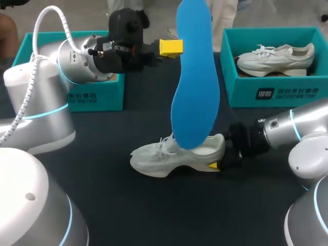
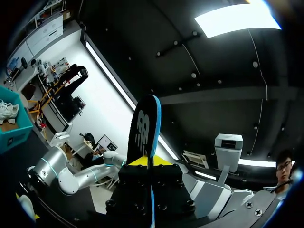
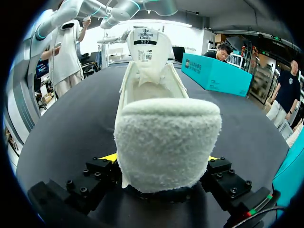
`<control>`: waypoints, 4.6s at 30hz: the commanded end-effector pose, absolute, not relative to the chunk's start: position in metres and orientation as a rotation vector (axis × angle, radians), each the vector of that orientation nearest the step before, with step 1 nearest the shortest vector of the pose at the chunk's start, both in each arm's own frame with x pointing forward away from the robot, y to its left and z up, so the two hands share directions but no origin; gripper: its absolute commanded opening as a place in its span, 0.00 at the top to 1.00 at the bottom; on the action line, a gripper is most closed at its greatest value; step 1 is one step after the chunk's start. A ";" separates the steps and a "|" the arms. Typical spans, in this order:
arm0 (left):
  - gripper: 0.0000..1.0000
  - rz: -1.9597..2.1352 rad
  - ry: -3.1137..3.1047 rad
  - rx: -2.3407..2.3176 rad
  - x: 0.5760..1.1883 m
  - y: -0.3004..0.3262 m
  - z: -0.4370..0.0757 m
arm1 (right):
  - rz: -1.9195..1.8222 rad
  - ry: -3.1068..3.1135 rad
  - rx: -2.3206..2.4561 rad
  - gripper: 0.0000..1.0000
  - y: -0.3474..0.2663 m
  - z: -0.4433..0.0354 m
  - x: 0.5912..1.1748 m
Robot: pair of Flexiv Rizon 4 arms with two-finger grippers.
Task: Take the shoe out of the shoebox, open the shoe tongue, remove and reinsert the insole, then place the shoe into the shoebox
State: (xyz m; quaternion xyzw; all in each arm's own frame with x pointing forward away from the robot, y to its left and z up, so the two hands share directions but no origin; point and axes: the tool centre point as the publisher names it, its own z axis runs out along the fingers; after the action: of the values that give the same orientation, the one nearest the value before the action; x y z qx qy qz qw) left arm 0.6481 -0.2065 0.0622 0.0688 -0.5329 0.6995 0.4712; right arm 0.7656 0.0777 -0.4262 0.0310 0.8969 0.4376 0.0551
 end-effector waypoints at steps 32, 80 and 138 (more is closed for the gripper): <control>1.00 1.715 -1.304 0.169 0.647 -0.206 0.062 | 1.232 2.764 0.105 0.00 0.071 -0.416 0.761; 1.00 1.715 -1.304 0.169 0.647 -0.206 0.062 | 0.261 3.058 0.377 0.00 0.065 -0.319 0.745; 1.00 1.715 -1.304 0.169 0.647 -0.206 0.062 | 0.149 3.041 0.286 0.00 0.069 -0.305 0.747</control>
State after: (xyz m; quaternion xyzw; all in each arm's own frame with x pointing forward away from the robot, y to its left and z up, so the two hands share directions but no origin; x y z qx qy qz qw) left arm 0.6473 -0.2056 0.0618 0.0692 -0.5332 0.6993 0.4710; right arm 0.7472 0.0681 -0.3043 0.0932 0.9936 0.0495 0.0408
